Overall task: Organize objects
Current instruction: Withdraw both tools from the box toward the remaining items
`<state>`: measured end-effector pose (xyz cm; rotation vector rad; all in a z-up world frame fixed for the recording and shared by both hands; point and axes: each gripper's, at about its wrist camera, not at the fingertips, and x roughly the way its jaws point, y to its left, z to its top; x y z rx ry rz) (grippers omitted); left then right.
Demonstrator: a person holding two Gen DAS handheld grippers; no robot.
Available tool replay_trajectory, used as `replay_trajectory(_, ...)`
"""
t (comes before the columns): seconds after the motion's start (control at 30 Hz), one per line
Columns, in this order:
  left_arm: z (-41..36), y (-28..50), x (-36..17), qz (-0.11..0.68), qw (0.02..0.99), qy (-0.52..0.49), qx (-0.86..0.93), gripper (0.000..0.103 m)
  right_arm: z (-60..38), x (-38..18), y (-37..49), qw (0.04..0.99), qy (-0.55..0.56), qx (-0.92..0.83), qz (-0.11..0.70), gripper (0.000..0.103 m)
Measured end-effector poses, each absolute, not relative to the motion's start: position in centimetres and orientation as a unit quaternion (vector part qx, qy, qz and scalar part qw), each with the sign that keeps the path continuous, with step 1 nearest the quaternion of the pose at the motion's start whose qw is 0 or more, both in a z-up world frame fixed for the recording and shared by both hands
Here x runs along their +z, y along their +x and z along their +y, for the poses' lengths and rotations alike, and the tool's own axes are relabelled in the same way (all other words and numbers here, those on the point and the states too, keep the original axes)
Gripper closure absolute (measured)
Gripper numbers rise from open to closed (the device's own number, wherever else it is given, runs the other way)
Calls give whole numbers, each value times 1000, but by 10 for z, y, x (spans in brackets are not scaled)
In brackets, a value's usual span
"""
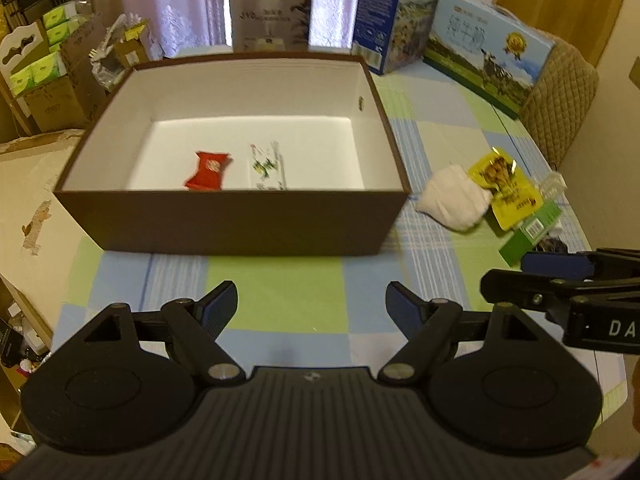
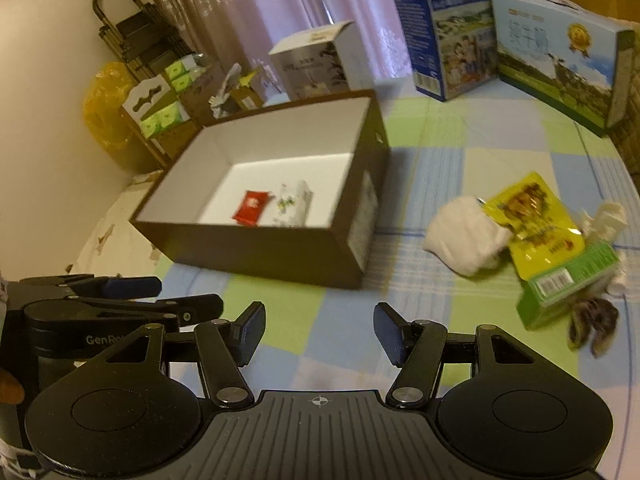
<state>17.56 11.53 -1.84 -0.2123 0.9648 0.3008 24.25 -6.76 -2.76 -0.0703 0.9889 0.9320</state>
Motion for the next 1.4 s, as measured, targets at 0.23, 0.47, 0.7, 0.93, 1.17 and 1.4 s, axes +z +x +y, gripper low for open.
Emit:
replay_trajectory(0.23,88,188,-29,475,867,-91,117,24,-108,-36,252,784,-20,400,475,46)
replay_trajectory(0.47,65,206,-32,481,868,-76,93,24,-143,-39,264,794,-9,369,484,46)
replay_trajectory(0.7,46,221,-38,489,867,-69,73,24,-170,-44,275,797,10,349,492,46)
replay_trajectory(0.93,31,236,-42,488,868,-65,59,24,-191,-47,286,810,13,329,484,46)
replay_trajectory(1.17,22,249,-43,483,872,-66,51,24,-209,-47,302,826,9,326,460,46)
replay_trajectory(1.4,33,253,-43,474,874,-76,73,24,-207,-45,333,835,-21,360,416,46)
